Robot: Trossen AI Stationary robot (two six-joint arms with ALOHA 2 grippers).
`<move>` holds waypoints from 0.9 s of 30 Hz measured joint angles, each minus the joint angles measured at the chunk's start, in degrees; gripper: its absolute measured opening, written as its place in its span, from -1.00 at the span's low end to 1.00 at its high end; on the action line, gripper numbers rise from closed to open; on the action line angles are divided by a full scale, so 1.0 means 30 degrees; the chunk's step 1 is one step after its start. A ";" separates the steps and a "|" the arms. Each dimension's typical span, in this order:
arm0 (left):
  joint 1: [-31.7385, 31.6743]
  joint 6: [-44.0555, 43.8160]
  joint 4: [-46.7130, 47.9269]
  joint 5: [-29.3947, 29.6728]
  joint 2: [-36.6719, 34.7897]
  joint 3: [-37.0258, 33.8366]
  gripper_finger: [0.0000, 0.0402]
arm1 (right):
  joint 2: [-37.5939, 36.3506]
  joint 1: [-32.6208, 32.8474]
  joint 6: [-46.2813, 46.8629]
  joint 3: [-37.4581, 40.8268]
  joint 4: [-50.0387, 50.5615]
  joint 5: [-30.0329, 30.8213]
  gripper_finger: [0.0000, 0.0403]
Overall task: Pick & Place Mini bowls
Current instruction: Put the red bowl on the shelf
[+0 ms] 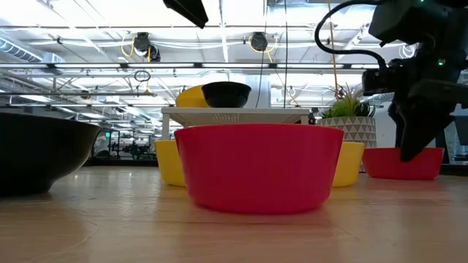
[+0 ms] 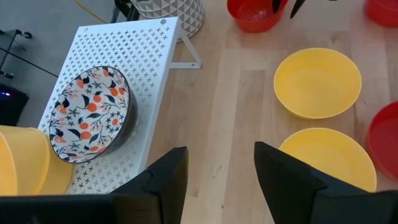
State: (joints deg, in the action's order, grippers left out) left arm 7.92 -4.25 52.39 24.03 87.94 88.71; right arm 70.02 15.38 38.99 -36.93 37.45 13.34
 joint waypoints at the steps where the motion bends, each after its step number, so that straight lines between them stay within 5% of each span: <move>1: 0.0000 0.0000 0.0005 0.0000 0.0000 0.0000 -0.06 | -0.0007 0.0000 -0.0232 0.0000 0.0007 -0.0030 -0.39; 7: 0.0000 -0.0215 0.0005 0.0000 0.0000 0.0000 -0.06 | -0.0007 -0.0090 -0.1234 0.0000 0.0015 -0.0546 -0.94; 15: 0.0031 -0.0279 0.0200 -0.0013 0.0000 0.0000 -0.06 | -0.0483 -0.0102 -0.1144 -0.0007 -0.1675 -0.1396 -0.99; 27: 0.0240 -0.0229 0.0486 -0.0041 0.0000 0.0000 -0.06 | -0.4265 -0.0225 -0.6796 -0.0277 -0.9755 -0.1520 -1.00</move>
State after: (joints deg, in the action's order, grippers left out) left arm 8.64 -4.94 53.84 23.91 87.94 88.71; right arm 57.22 14.70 18.60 -37.76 8.19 8.78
